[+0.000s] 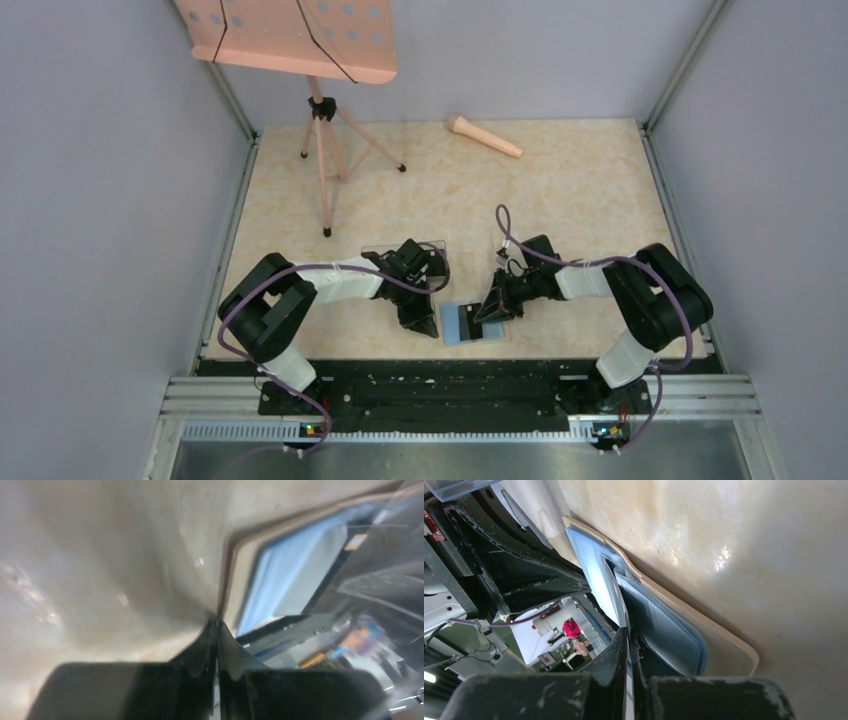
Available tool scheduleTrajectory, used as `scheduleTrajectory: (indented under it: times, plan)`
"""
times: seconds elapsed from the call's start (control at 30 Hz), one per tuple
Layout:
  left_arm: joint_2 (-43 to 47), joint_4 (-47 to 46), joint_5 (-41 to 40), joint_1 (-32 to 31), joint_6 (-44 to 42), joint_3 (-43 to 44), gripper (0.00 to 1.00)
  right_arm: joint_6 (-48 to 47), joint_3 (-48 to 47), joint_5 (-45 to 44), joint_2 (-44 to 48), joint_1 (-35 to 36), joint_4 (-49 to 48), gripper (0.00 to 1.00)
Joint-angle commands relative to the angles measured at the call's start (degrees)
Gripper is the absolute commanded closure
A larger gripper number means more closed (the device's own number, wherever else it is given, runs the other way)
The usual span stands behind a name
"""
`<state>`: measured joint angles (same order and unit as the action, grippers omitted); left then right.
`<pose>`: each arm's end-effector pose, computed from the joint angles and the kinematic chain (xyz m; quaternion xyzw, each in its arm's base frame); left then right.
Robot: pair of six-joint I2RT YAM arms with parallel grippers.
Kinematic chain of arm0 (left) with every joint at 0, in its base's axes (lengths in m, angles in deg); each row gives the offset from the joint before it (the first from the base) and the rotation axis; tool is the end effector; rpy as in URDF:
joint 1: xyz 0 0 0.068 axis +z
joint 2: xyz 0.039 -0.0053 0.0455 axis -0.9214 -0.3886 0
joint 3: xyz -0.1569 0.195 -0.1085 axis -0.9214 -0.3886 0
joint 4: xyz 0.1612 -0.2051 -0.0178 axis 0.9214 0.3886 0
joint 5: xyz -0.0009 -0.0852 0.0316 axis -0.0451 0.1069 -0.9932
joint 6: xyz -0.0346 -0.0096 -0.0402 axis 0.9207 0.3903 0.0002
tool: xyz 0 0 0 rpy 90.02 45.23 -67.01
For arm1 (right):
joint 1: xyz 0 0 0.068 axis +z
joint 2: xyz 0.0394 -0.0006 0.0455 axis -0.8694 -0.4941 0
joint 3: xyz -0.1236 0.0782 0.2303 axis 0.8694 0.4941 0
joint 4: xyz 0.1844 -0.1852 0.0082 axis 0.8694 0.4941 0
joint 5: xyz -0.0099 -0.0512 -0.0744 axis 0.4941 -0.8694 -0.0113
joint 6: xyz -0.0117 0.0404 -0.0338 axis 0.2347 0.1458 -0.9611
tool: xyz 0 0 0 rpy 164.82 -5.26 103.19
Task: Put the credit cards into the card holder
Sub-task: Insert the credit card into the card holder.
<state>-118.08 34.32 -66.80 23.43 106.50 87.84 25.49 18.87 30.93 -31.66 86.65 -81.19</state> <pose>0.1930 -0.2038 0.1337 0.0632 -0.9651 0.2499 0.0459 0.2097 0.1325 0.1027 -0.0232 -0.8916 -0.4518 0.0214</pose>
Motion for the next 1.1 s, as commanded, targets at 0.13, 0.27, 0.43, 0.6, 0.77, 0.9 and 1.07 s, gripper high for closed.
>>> scheduleTrajectory:
  times: [0.13,0.27,0.43,0.6,0.77,0.9,1.07]
  plan:
    - [-1.56,4.83,-4.73,-0.15,-4.15,3.21,0.94,-6.45,-4.48,-1.0,-1.68,1.03,8.4,1.0]
    - [-2.12,6.06,-5.33,-0.16,-5.28,4.2,0.94,-6.51,-6.29,-0.38,-3.86,2.54,7.76,0.97]
    - [-2.41,6.24,-5.3,-0.24,-5.72,4.58,0.94,-3.26,-7.98,-4.47,-4.15,6.57,7.14,0.93]
    - [-2.7,6.26,-5.43,-0.24,-5.72,4.64,0.95,-2.25,-10.43,-8.58,-3.79,8.31,10.22,0.84]
    - [-2.45,6.38,-5.42,-0.24,-5.89,4.58,0.95,-4.74,-13.52,-14.89,-0.9,8.61,19.04,0.63]
    - [-2.5,6.53,-5.45,-0.24,-6.16,4.59,0.95,-6.22,-15.21,-18.04,1.14,9.38,22.39,0.42]
    - [-2.73,6.46,-5.27,-0.32,-6.2,4.71,0.95,-6.84,-16.08,-19.15,0.47,11.02,22.96,0.34]
